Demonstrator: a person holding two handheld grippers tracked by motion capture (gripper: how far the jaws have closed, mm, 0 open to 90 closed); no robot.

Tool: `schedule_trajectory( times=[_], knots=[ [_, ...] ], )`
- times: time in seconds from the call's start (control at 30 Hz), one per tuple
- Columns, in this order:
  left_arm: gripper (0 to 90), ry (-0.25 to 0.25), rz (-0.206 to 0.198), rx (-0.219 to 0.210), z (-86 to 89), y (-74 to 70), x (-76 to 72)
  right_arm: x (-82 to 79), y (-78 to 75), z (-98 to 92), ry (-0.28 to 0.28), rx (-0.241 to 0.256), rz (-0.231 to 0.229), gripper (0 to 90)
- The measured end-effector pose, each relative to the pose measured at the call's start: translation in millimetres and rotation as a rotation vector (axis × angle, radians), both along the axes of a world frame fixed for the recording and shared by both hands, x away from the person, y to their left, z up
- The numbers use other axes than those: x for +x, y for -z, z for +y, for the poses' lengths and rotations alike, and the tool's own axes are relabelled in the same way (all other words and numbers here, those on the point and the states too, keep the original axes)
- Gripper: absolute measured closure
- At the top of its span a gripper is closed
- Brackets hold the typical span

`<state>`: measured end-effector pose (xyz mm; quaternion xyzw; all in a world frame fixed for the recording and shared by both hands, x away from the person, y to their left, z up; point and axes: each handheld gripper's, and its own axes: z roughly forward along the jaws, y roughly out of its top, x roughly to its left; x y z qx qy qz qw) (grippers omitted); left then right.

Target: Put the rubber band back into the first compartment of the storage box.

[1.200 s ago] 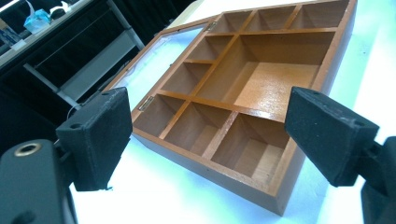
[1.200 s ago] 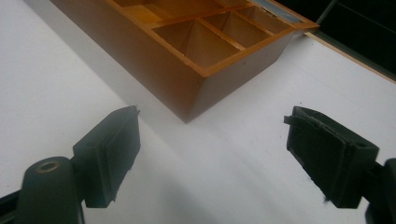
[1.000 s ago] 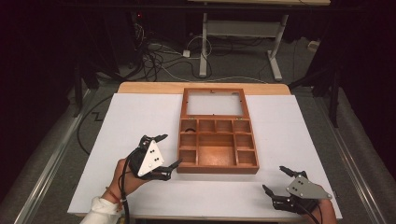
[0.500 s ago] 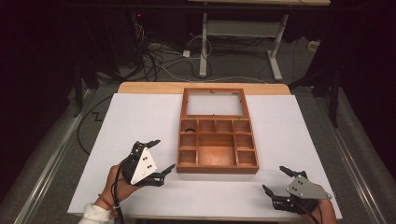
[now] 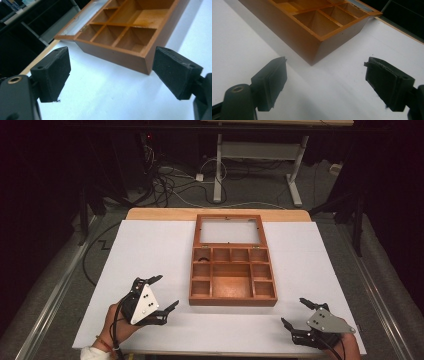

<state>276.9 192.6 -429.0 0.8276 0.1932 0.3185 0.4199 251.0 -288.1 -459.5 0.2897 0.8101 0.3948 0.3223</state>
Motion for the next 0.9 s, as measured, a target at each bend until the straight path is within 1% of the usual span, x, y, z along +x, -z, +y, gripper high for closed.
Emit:
schedule_trajectory(
  times=[0.1,0.2,0.27,0.33,0.43,0.53,0.57,0.67,0.77,0.9],
  knots=[
    [14.7,-0.007,0.001,0.007,7.1,3.8,-1.3,0.4,0.5,-0.7,0.008,0.000,0.001,18.4],
    [14.7,-0.022,0.018,-0.002,15.3,7.8,-1.8,0.9,0.9,-0.7,0.013,0.004,0.005,18.5],
    [14.7,-0.028,0.018,0.004,20.9,12.7,-2.8,1.0,1.6,-0.7,0.014,-0.003,0.005,18.4],
    [14.7,-0.035,0.043,-0.008,27.2,18.4,-2.3,2.3,3.2,-1.8,0.020,-0.010,0.006,18.5],
    [14.7,-0.058,0.072,-0.005,36.6,26.7,-2.6,3.4,3.6,-3.0,0.030,-0.005,0.010,18.5],
    [14.7,-0.079,0.096,-0.025,46.9,33.3,-4.1,3.7,3.5,-2.4,0.033,-0.001,0.013,18.4],
    [14.7,-0.081,0.106,0.007,52.5,32.9,-4.6,3.9,3.7,-2.1,0.033,-0.002,0.013,18.4],
    [14.7,-0.104,0.133,-0.008,60.1,39.2,-7.4,4.1,3.8,-2.2,0.035,-0.004,0.015,18.5],
    [14.7,-0.122,0.169,-0.001,64.6,46.9,-9.4,5.0,2.8,-3.6,0.039,0.005,0.016,18.5],
    [14.7,-0.131,0.203,-0.003,67.2,52.3,-10.3,4.8,2.3,-6.2,0.035,0.007,0.010,18.4]
  ],
)
